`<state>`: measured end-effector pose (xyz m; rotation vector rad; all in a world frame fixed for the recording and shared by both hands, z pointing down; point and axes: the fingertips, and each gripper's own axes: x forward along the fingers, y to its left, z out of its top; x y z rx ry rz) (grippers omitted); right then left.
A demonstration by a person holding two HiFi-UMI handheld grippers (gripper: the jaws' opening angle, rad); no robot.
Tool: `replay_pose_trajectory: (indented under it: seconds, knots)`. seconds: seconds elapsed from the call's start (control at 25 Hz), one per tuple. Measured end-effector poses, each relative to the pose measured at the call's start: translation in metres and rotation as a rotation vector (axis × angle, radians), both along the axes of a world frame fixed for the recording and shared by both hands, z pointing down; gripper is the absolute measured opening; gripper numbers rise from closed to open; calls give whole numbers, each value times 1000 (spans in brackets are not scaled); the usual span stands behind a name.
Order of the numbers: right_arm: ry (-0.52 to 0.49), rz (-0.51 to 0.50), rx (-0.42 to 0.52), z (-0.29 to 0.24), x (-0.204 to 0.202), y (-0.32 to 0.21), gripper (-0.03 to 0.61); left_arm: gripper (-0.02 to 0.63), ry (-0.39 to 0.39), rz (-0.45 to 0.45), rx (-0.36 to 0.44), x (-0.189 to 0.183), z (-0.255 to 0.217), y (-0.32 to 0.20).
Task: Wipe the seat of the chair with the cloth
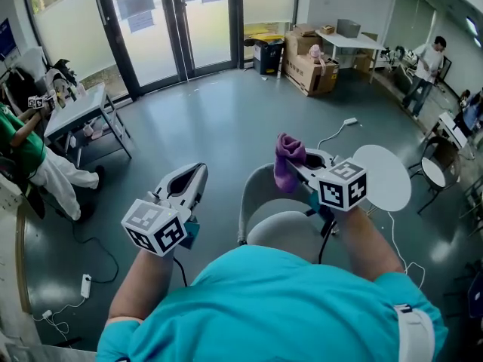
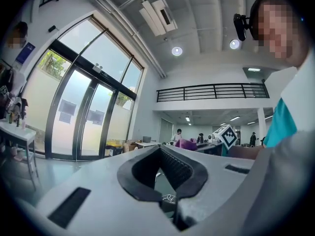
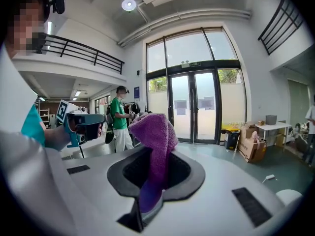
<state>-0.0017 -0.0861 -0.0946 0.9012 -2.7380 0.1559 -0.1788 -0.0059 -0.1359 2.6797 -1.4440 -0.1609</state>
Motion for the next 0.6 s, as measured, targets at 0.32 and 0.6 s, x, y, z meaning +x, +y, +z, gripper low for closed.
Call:
replay_pose_trajectory:
  seconds: [0.32,0.6]
  knots:
    - [9,-2,11,-5,0,2,55,3,-5,9,-18,2,4,1]
    - [14,-13,13,-1,1,7,55,3,0,1,-25,2,8,3]
